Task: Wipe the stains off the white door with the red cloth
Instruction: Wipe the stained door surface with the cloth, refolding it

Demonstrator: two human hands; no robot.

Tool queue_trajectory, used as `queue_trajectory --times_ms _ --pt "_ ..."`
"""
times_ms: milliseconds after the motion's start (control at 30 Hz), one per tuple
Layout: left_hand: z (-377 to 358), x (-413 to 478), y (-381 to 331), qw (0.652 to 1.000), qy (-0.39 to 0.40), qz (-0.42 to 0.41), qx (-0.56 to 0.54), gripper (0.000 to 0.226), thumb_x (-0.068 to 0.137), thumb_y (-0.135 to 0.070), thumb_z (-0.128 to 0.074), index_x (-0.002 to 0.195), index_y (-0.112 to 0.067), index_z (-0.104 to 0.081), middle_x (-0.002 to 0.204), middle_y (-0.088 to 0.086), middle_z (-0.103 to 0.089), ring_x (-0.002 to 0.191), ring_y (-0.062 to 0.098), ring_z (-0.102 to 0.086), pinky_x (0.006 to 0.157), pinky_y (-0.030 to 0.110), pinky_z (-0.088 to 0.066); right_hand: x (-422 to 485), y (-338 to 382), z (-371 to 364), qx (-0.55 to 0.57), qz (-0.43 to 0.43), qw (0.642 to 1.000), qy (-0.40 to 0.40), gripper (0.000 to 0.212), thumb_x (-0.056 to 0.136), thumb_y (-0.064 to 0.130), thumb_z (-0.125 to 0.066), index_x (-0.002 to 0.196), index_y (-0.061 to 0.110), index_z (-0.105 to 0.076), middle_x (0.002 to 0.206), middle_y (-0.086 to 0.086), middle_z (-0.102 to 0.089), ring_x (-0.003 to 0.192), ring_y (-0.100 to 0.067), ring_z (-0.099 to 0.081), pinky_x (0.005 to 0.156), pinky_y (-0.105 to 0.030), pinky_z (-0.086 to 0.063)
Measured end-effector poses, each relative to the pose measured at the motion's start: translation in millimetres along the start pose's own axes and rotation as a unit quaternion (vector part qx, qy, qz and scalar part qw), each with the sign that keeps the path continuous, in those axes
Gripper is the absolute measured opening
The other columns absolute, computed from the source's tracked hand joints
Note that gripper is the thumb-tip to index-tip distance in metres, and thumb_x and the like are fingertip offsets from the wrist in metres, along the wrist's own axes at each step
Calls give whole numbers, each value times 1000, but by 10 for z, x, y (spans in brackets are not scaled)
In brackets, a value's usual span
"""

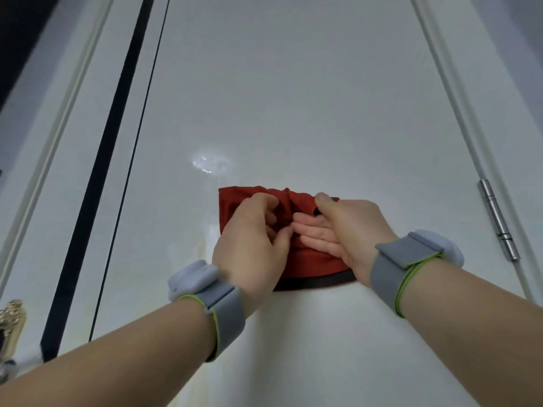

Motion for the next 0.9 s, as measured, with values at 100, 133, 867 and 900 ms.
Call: queue_trajectory --times_ms 100,133,867,900 --pt "5 9 83 978 -11 -149 146 35 84 -11 -79 118 -15 -68 113 3 -60 96 26 -61 76 38 -56 28 29 -29 -16 -15 1000 6 22 107 24 -47 91 9 -51 80 -9 -73 73 -17 -72 76 -29 -62" --pt "-32 4 133 965 -27 -174 193 33 85 -11 -77 117 -11 -69 116 9 -63 98 32 -62 76 42 -57 45 41 -27 -18 -19 1000 8 21 107 23 -47 92 9 -52 77 -9 -73 72 -17 -73 73 -30 -62" --pt "-127 1140 419 952 42 -186 241 87 89 -56 0 163 -15 -21 172 9 -16 159 28 -15 128 40 -10 708 776 -439 -59 105 992 -34 20 104 7 -40 89 4 -53 80 -13 -75 69 -20 -77 59 -31 -64" --pt "-142 1128 419 952 38 -187 240 86 90 -55 -1 163 -15 -23 171 9 -18 159 28 -17 127 41 -12 709 764 -422 -57 108 992 -36 17 104 8 -42 93 4 -53 79 -13 -75 68 -20 -78 57 -30 -63"
Point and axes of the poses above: each hand's wrist, its own x-axis towards the middle knuckle, its own z-axis out of the back of the hand, y = z × x, the point moved 3 cm from there along x, towards the middle knuckle
